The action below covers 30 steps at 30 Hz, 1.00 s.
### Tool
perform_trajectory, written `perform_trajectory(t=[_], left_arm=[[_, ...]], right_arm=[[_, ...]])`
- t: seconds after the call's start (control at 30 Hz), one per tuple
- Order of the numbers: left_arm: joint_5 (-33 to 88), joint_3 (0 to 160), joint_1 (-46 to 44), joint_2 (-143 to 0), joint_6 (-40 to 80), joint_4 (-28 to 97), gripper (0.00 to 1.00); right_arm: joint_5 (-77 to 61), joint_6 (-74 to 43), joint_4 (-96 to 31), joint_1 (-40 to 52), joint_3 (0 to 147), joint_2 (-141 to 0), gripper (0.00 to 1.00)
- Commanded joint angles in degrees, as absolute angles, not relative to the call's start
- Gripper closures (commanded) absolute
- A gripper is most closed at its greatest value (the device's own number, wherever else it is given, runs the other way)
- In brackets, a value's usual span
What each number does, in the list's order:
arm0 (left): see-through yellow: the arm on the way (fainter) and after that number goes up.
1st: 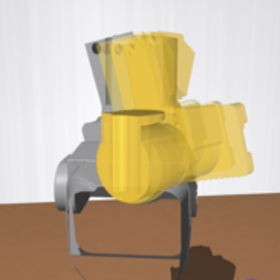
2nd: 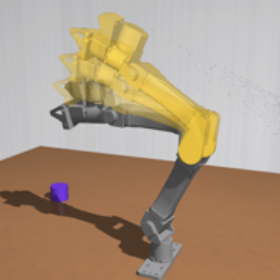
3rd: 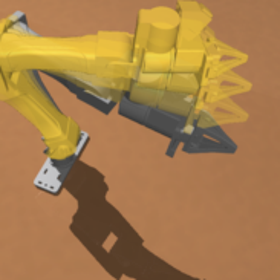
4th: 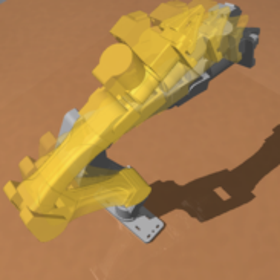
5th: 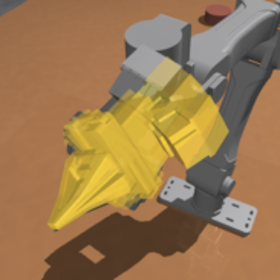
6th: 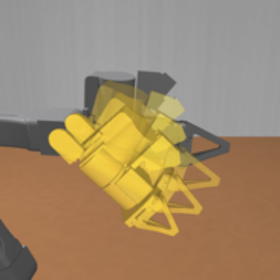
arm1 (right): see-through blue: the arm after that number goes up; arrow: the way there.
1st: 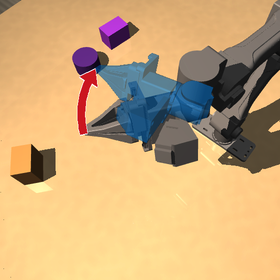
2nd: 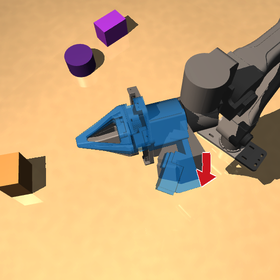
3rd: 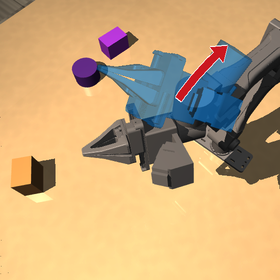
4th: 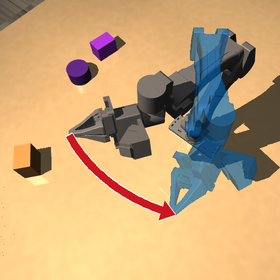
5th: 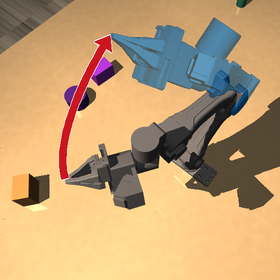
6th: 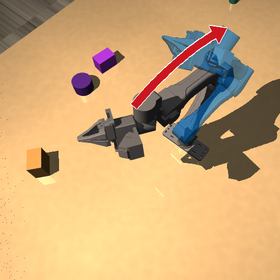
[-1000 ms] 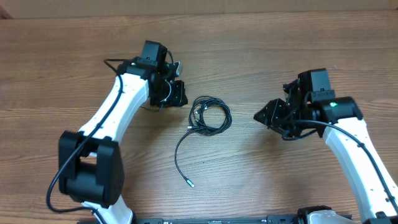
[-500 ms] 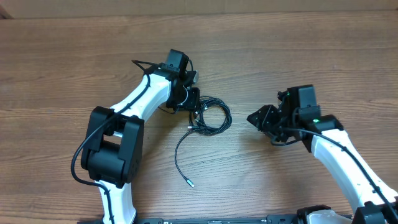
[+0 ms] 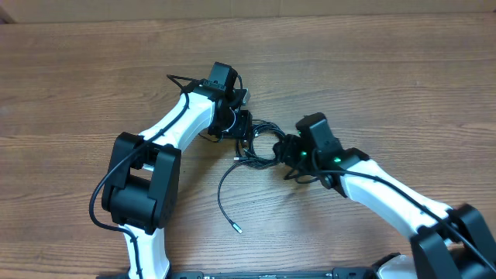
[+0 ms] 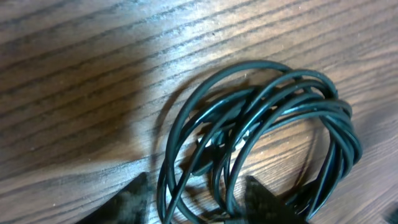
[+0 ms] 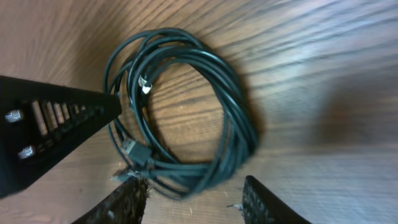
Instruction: Untangle cables
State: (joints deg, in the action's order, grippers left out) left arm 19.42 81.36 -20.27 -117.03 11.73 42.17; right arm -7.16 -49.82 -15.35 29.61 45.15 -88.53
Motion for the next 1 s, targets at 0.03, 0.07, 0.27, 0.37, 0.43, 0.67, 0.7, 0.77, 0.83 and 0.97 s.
perform_trajectory(t=[0.03, 0.07, 0.27, 0.37, 0.43, 0.67, 0.7, 0.77, 0.83, 0.97], left_arm=[[20.1, 82.0, -20.8, -117.6, 7.8, 42.1, 0.7], [20.4, 82.0, -20.9, -117.6, 6.6, 42.1, 0.71], [20.4, 82.0, -22.6, -117.6, 1.4, 41.7, 0.63], [18.5, 81.8, -23.5, -117.7, 1.3, 41.7, 0.6], [15.7, 81.4, -24.1, -117.7, 1.3, 41.6, 0.59], [14.0, 80.4, -24.9, -117.8, 1.5, 41.3, 0.65], [14.0, 80.4, -24.8, -117.8, 1.5, 41.3, 0.67], [14.7, 80.4, -24.8, -117.8, 1.5, 41.3, 0.69], [16.5, 80.4, -24.8, -117.8, 1.5, 41.6, 0.7], [20.4, 80.4, -24.8, -117.8, 1.4, 41.5, 0.66]], right_arm=[[-4.5, -51.2, -11.4, 30.2, 44.5, -93.2, 0.51], [-4.5, -51.2, -11.2, 30.2, 44.5, -93.6, 0.51], [-4.5, -51.2, -11.2, 30.2, 44.5, -94.3, 0.52], [-4.5, -51.2, -11.4, 30.2, 44.5, -94.3, 0.53], [-4.5, -51.2, -11.9, 30.2, 44.5, -94.3, 0.56], [-4.6, -54.2, -14.5, 30.3, 44.5, -94.3, 0.58], [-4.6, -55.5, -15.5, 30.4, 44.5, -94.3, 0.58], [-4.6, -57.3, -16.9, 30.7, 44.5, -94.3, 0.57], [-4.8, -57.3, -17.3, 31.2, 44.5, -94.3, 0.57], [-5.0, -57.3, -16.9, 32.9, 44.5, -94.3, 0.57]])
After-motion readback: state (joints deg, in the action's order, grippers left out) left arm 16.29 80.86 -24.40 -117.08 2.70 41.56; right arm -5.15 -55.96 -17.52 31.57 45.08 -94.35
